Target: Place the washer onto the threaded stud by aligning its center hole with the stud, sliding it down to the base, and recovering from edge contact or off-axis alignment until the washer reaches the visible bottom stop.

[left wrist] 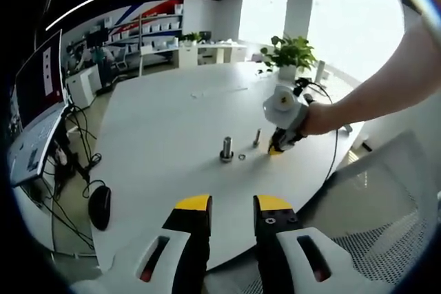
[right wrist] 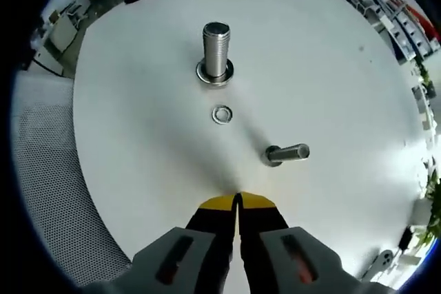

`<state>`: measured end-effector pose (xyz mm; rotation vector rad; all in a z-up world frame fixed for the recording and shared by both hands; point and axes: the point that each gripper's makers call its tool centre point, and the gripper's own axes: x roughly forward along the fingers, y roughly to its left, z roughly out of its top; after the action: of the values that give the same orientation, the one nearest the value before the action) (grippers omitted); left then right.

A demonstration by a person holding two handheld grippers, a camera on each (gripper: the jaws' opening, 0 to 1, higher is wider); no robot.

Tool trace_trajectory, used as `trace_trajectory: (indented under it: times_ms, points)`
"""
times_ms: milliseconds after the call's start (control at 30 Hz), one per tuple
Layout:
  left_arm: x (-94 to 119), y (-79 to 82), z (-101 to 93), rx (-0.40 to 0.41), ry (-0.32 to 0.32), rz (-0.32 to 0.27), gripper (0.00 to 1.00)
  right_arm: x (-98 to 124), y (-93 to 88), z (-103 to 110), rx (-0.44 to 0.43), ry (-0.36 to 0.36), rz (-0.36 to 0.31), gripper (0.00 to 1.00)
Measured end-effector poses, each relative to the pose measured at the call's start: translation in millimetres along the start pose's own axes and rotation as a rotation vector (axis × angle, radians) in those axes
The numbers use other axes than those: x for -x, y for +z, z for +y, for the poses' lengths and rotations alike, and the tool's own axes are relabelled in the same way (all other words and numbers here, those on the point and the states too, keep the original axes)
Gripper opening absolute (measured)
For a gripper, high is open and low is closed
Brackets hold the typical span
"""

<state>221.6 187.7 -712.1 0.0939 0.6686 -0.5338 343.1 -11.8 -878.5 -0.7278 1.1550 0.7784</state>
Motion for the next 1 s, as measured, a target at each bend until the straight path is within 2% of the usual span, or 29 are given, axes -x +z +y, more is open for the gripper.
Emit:
trace_trajectory:
  times_ms: [333, 500, 600, 700, 900, 1000]
  points:
    - [0, -0.5, 0.1, -0.002, 0.0, 0.004, 0.22, 0, -1.1, -1, -0.028, 0.018, -0.004, 0.04]
    - [0, -0.6, -0.1, -0.002, -0.001, 0.005, 0.22, 0, -0.7, 3, -0.045, 0.071, 0.009, 0.1]
    - [0, 0.4, 0.2, -0.001, 0.0, 0.002, 0.22, 1, -0.7, 5, -0.055, 0.072, 0.012, 0.12]
    - [0, -0.2, 0.0, -0.001, -0.001, 0.005, 0.22, 0, -0.5, 6, -0.011, 0.063, 0.017, 0.12]
    - [0, -0.3, -0.5, -0.001, -0.002, 0.004, 0.22, 0, 0.1, 7, -0.02, 0.067, 0.02, 0.14]
    - [-1, -0.7, -1.8, -0.007, -0.007, 0.01, 0.22, 1, 2.0, 12, 0.008, 0.071, 0.02, 0.17]
